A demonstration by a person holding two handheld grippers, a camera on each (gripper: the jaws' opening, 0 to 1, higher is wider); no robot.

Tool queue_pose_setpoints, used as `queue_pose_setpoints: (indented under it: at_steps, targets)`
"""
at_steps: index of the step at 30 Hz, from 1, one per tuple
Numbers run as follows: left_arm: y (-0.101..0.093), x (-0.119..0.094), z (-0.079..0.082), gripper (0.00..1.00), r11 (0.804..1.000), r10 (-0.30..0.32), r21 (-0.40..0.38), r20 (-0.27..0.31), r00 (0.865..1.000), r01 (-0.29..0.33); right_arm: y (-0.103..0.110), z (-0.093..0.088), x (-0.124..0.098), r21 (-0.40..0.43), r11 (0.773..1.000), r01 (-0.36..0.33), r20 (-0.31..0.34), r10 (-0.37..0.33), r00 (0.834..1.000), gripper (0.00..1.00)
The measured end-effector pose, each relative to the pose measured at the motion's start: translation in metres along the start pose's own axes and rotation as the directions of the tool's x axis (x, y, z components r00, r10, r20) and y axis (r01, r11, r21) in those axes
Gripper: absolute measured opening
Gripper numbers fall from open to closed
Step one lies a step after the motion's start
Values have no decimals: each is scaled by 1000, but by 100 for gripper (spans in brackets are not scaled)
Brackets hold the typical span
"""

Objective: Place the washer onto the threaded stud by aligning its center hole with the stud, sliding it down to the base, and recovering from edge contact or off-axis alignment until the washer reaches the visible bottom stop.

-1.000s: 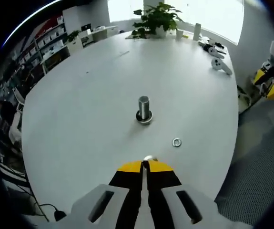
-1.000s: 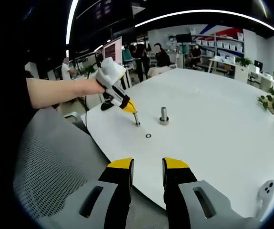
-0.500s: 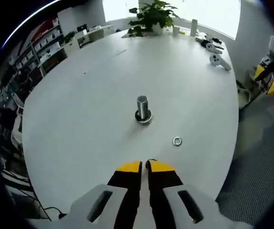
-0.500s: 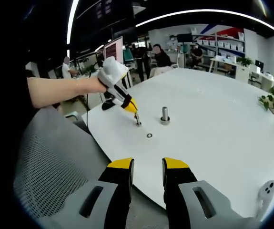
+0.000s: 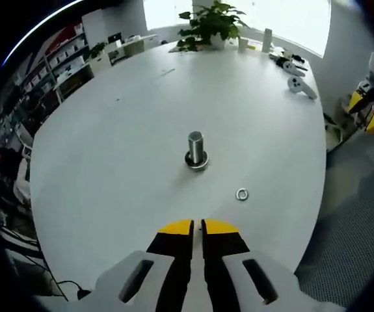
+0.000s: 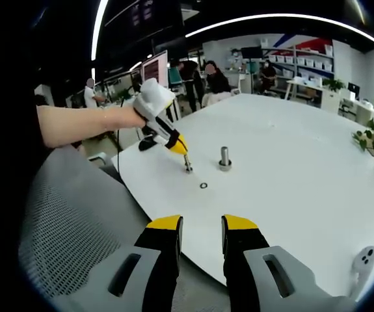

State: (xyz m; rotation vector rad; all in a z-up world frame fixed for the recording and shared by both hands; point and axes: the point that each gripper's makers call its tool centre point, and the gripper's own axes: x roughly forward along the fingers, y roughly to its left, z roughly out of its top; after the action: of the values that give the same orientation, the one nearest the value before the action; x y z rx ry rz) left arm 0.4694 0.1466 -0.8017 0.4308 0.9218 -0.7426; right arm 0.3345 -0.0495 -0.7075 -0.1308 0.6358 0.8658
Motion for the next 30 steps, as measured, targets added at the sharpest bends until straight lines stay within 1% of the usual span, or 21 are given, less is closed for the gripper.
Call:
queue_pose_setpoints:
  at_steps: [19,22,25,26,28,30]
  targets:
    - [0,1,1,2,1000,4,0,3,1000,-4,1,-1,0,-4,1000,0,-6,0,1000,26]
    - [0,2,2,2,1000,16,10,9,1000,-16,1,-1,0,-4,1000,-1,-9,1,1000,26]
    - [-1,1,2,3,999,31,38,4,1000,-31,1,-2,0,-3,1000,0,-12,0,1000,26]
    - [0,0,2,4,998,38,41,7,999,-39,1,-2,0,-3,1000,1,-13,-1,1000,26]
    - [2,-3,6,4,998,53,35,40,998,-54,1,-2,0,-2,1000,1,-13,-1,1000,26]
    - [4,-8,7,4,998,65,10,67,996,-66,1,-2,0,-2,1000,1,-14,-1,1000,26]
